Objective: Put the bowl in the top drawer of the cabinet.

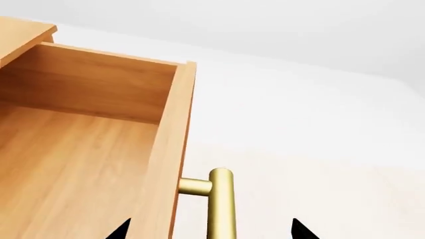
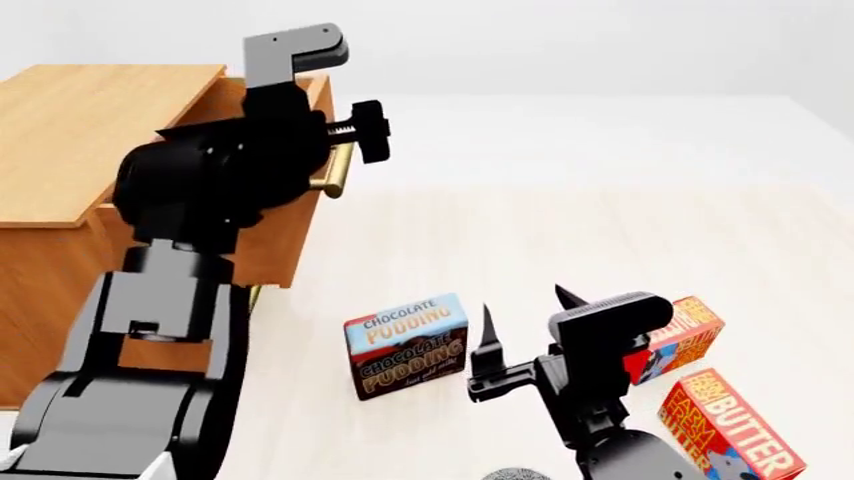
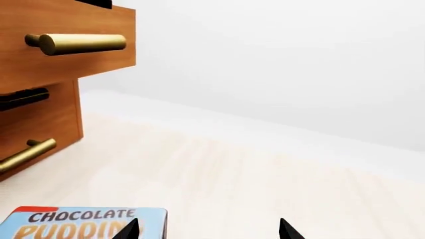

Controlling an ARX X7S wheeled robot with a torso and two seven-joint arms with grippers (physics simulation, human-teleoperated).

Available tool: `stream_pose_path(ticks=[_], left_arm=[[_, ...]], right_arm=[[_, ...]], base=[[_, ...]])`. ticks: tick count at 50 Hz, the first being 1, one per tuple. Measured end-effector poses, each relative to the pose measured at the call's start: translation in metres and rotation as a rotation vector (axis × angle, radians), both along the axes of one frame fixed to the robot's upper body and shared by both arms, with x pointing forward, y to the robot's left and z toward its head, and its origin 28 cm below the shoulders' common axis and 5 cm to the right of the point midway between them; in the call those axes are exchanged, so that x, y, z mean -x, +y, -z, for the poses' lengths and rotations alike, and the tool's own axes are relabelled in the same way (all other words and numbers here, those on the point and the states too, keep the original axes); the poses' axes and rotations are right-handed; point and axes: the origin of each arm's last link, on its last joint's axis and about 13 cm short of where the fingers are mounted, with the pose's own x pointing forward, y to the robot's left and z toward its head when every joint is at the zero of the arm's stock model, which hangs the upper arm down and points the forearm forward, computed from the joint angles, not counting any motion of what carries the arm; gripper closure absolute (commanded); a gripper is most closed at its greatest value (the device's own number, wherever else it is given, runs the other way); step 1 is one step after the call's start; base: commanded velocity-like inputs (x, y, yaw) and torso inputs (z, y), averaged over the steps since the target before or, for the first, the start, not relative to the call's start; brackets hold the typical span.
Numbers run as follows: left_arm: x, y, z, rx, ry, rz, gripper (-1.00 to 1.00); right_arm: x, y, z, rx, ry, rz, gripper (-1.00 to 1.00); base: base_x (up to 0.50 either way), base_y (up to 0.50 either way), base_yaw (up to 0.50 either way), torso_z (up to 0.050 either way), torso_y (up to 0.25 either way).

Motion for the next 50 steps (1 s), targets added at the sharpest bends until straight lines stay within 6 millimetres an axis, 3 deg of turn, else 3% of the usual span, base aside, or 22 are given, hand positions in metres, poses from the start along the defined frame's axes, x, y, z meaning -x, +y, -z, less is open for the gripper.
stream_pose_path(ticks=[23,50], left_arm=[[0.022,-0.029,-0.001,0.022,0.005,0.047,-1.0],[0.025,-0.051,0.001,0.019,-0.011,0.048,-1.0]], right_arm=[[0.017,-0.006,0.01,-0.024,0.01,-0.008,-1.0],[0.035,-0.016,0.022,-0.036,0.039,0.033,-1.0]], base=[[0.0,0.0,0.0,0.0,0.0],[0.0,0.0,0.0,0.0,0.0]])
